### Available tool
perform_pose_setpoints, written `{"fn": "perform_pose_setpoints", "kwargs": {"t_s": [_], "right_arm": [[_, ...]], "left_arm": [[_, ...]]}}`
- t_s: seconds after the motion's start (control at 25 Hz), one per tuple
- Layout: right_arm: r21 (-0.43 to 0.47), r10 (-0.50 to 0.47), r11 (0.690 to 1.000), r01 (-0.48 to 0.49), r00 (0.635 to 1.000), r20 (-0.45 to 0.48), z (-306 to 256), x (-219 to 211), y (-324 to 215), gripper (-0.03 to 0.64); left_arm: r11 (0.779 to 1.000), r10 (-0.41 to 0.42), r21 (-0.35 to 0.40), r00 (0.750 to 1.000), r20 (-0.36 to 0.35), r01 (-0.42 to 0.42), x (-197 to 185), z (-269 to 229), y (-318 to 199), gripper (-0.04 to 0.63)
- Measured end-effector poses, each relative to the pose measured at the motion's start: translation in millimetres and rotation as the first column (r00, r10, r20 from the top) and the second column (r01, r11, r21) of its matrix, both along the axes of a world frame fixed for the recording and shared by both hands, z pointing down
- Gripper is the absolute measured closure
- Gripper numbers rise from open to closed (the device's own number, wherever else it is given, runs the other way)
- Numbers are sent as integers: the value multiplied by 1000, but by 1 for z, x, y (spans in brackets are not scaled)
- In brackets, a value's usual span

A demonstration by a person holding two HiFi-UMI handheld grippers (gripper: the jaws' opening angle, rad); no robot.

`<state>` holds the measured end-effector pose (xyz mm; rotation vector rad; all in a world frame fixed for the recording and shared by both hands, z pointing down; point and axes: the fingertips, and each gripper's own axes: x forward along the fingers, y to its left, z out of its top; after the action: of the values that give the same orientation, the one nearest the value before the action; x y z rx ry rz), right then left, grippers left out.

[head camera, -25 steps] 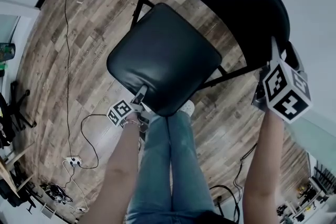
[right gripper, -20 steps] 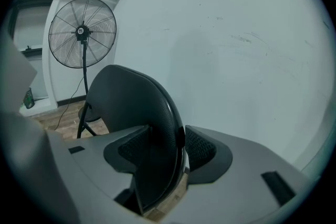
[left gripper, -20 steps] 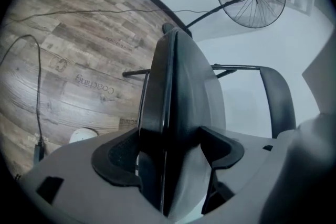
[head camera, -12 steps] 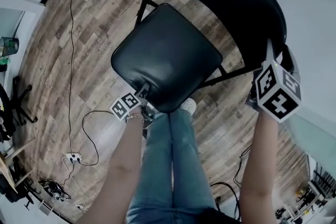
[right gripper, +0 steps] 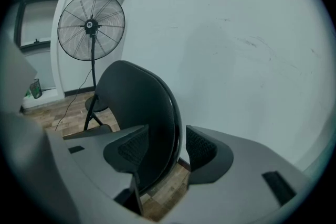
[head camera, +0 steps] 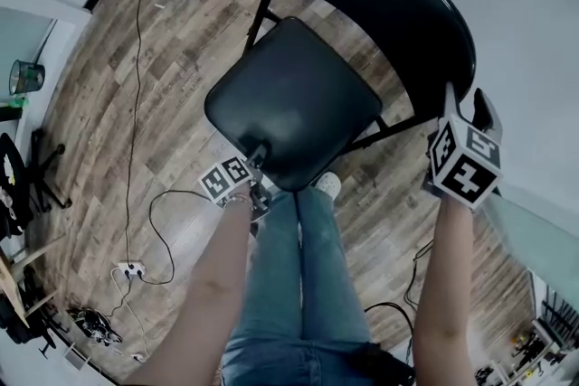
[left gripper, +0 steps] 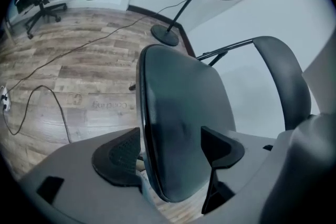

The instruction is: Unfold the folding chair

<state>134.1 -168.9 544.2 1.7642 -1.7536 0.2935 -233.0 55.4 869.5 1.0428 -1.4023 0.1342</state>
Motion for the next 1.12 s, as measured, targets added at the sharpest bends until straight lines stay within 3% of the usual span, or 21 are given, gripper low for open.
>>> {"fn": "perform_pose_setpoints", "kwargs": {"t_s": [0.36, 1.12], "right_arm": [[-83, -81, 993, 80, 997, -7, -23, -11, 39, 400], [-137, -51, 988, 65, 993, 103, -89, -20, 75, 400]], "left_arm": [[997, 76, 0, 997, 13, -76, 16, -60, 5, 249], [983, 148, 99, 985, 88, -157, 18, -188, -29, 249]]}}
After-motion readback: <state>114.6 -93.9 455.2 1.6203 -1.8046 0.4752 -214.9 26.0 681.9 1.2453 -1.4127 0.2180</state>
